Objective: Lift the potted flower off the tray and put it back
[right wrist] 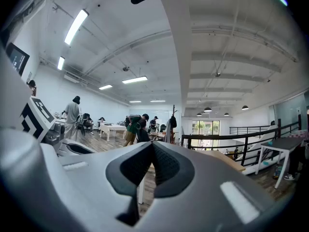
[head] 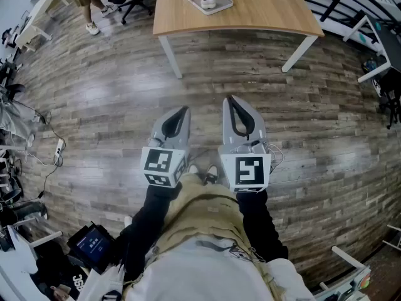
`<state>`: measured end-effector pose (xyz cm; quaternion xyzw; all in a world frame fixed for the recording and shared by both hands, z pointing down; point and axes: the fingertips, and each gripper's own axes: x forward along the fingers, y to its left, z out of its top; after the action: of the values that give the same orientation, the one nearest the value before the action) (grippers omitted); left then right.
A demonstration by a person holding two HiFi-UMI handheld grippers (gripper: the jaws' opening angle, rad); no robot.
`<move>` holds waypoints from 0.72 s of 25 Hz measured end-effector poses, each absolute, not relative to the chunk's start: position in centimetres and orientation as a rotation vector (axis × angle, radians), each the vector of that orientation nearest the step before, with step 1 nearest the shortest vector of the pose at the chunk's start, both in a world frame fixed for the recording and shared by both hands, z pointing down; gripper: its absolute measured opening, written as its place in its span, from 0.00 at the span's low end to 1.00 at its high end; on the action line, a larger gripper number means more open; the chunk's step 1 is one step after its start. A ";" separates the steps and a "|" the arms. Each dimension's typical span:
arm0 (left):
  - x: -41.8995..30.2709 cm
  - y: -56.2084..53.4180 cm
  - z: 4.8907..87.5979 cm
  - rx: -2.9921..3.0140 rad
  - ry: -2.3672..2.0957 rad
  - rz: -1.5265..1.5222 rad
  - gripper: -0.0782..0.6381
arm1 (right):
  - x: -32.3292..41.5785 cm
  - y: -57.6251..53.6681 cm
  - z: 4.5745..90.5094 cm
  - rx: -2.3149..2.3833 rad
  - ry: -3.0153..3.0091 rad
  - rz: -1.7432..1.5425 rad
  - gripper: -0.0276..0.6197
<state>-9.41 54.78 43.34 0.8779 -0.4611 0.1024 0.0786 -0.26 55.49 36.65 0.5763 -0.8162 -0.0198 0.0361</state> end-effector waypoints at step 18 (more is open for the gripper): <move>-9.4 53.3 42.9 2.604 -1.400 0.265 0.11 | 2.1 54.1 36.3 1.814 -2.491 -0.056 0.05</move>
<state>-9.44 53.29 42.95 0.8740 -0.4699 0.0888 0.0867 2.07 54.06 36.30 0.5884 -0.8078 -0.0180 0.0298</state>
